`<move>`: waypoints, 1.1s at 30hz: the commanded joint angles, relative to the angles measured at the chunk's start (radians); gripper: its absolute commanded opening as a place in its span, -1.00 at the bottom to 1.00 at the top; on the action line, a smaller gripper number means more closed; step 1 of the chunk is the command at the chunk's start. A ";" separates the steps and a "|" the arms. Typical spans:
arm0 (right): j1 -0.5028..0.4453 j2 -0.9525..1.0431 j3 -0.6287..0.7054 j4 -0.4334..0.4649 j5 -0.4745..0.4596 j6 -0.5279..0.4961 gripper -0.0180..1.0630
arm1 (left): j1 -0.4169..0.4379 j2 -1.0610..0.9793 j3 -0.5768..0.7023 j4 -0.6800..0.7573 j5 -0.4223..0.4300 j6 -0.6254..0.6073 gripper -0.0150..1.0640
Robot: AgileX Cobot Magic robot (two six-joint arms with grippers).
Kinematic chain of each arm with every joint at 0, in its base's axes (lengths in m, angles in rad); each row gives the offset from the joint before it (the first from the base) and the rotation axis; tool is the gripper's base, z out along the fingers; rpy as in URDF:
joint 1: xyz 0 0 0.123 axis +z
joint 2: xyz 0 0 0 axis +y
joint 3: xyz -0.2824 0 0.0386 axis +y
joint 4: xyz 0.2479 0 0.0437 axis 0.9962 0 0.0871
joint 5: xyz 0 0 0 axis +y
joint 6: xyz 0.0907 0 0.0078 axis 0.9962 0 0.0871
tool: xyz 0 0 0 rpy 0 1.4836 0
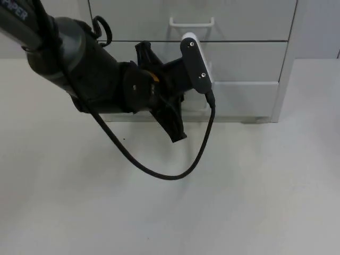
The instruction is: Open the drawer with the left hand, place the block into the drawer with the right hand, then close the drawer with the left hand.
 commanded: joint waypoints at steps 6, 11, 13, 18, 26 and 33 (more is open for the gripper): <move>0.001 -0.009 0.002 0.001 -0.006 0.002 0.47 | -0.005 -0.003 -0.022 -0.182 -0.058 0.086 -0.98; 0.001 -0.009 0.002 0.003 -0.006 0.002 0.47 | -0.045 -0.060 -0.022 -0.303 -0.020 0.129 -0.98; 0.001 -0.009 0.002 0.003 -0.006 0.002 0.47 | -0.056 -0.077 -0.022 -0.364 0.020 0.163 -0.98; 0.001 -0.009 0.002 0.002 -0.009 0.002 0.47 | -0.084 -0.167 -0.016 -0.592 0.282 0.244 -0.98; 0.001 -0.009 0.002 0.014 -0.011 -0.006 0.47 | -0.092 -0.418 0.112 -0.711 0.459 0.180 -0.98; 0.062 -0.009 0.002 0.065 -0.025 -0.084 0.47 | -0.073 -0.661 0.216 -0.684 0.636 0.052 -0.98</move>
